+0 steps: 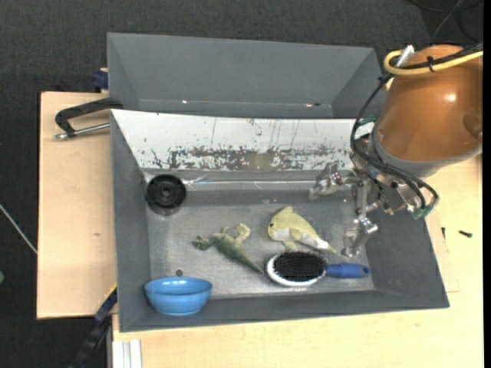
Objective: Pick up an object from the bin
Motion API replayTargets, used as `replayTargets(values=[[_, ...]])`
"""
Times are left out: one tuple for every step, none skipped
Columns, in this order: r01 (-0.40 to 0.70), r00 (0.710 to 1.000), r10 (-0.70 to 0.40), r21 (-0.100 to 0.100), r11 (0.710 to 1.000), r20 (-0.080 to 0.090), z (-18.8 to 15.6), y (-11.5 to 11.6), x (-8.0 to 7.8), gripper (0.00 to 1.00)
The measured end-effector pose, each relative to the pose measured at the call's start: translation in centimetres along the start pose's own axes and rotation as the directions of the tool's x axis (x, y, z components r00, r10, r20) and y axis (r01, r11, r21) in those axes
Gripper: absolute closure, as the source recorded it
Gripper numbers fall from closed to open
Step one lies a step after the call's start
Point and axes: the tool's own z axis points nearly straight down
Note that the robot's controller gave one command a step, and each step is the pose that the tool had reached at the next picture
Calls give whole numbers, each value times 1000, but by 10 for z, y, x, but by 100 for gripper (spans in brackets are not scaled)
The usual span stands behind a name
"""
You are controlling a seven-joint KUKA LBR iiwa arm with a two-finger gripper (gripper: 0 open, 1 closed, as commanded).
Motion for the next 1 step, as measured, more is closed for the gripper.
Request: replayTargets(values=[[-158, 987, 157, -3, 988, -10, 121, 24, -2, 0]])
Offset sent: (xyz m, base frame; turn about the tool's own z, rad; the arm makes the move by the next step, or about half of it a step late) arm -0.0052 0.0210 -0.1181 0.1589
